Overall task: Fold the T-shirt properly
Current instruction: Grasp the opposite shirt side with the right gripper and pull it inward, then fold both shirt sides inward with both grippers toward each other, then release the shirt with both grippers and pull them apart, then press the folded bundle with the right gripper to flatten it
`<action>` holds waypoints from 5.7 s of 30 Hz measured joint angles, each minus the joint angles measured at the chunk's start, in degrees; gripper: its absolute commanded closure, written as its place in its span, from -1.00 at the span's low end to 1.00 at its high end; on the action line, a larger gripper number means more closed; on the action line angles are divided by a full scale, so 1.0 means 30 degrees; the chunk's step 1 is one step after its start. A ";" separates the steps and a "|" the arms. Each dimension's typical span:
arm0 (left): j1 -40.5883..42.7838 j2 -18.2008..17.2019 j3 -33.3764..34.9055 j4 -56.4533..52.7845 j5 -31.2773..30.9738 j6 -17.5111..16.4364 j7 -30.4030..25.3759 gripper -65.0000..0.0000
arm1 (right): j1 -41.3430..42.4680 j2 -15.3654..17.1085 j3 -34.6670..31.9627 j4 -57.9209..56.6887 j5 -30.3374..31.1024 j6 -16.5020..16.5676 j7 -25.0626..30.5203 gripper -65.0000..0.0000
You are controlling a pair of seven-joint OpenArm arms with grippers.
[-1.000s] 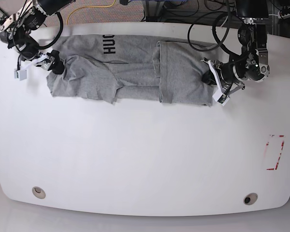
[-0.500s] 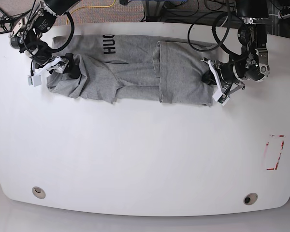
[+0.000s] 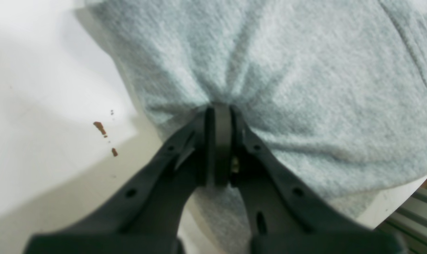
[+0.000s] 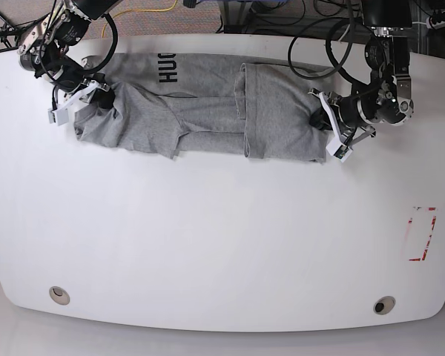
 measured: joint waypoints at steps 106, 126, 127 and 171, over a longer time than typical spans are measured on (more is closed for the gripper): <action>-0.2208 0.6164 0.1807 -0.5144 0.4182 -0.0299 -0.4503 0.58 | -0.0153 -0.2361 -1.2349 0.5479 0.2011 -0.2317 0.4007 -0.43; -0.2980 0.5370 0.1865 -0.4911 0.0568 -0.1144 -0.1982 -0.10 | 0.0131 -0.0867 -1.4484 0.8014 0.2288 -0.2215 0.4022 -0.48; -0.2951 0.5268 0.1770 -0.4707 0.0364 -0.1144 -0.1829 -0.14 | 0.0138 -0.0721 -1.4484 0.8014 0.2288 -0.2215 0.4022 -0.48; -0.0138 -0.5217 -0.6098 -0.2630 -1.1023 -0.0583 0.0233 -0.15 | 0.0160 0.1698 -2.3270 0.7053 -0.4568 -0.2237 0.5231 -0.48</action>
